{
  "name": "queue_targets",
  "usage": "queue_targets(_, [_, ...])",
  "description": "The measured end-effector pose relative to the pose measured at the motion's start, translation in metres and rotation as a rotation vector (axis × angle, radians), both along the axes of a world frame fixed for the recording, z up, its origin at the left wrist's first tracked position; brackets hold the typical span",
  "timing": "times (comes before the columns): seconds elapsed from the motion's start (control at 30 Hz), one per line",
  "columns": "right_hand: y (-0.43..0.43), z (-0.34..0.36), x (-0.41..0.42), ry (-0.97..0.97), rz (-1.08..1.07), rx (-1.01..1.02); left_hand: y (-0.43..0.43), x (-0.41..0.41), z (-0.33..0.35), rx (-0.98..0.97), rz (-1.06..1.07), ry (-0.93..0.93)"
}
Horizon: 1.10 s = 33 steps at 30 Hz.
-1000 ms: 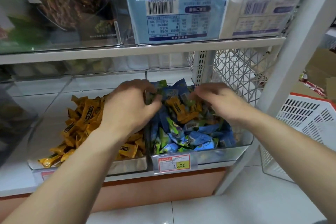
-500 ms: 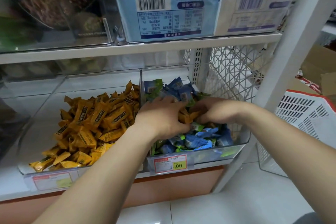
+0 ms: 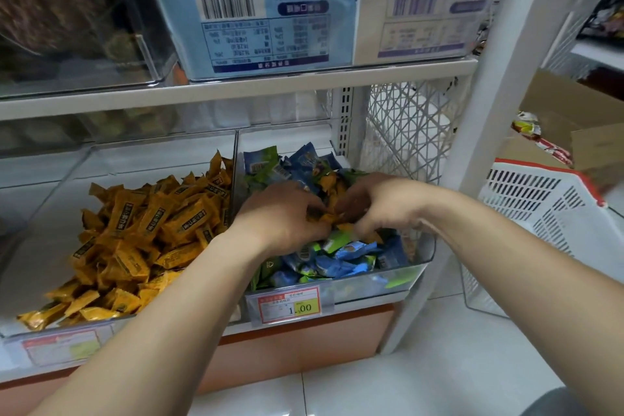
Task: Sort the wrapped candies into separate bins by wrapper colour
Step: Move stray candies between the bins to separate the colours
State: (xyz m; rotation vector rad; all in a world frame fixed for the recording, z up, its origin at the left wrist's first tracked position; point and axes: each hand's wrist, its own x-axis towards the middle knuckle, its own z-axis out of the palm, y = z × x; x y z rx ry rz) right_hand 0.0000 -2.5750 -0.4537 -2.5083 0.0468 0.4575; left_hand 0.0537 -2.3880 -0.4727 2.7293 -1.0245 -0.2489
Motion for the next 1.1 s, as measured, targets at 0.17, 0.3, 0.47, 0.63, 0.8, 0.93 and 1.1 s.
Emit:
queue_targets(0.17, [-0.002, 0.001, -0.01, -0.037, 0.012, -0.011, 0.004, 0.001, -0.001, -0.075, 0.0, -0.017])
queue_targets(0.3, [-0.004, 0.0, -0.013, -0.225, -0.079, -0.006, 0.004, -0.003, -0.004, -0.101, 0.039, -0.103])
queue_targets(0.47, [0.004, -0.012, -0.002, -0.398, -0.216, 0.077, 0.003, -0.004, -0.007, -0.123, 0.105, -0.096])
queue_targets(0.63, [0.02, -0.021, 0.009, -0.197, -0.139, 0.13, 0.004, -0.001, -0.008, -0.196, 0.217, -0.06])
queue_targets(0.8, [0.019, -0.022, 0.013, -0.124, -0.138, 0.176, 0.003, 0.006, -0.013, -0.298, 0.27, -0.001])
queue_targets(0.93, [0.023, -0.022, 0.015, -0.079, -0.094, 0.05, 0.003, 0.01, -0.019, -0.392, 0.286, 0.08])
queue_targets(1.1, [0.022, -0.023, 0.015, -0.045, -0.046, 0.003, 0.002, 0.01, -0.019, -0.491, 0.314, 0.111])
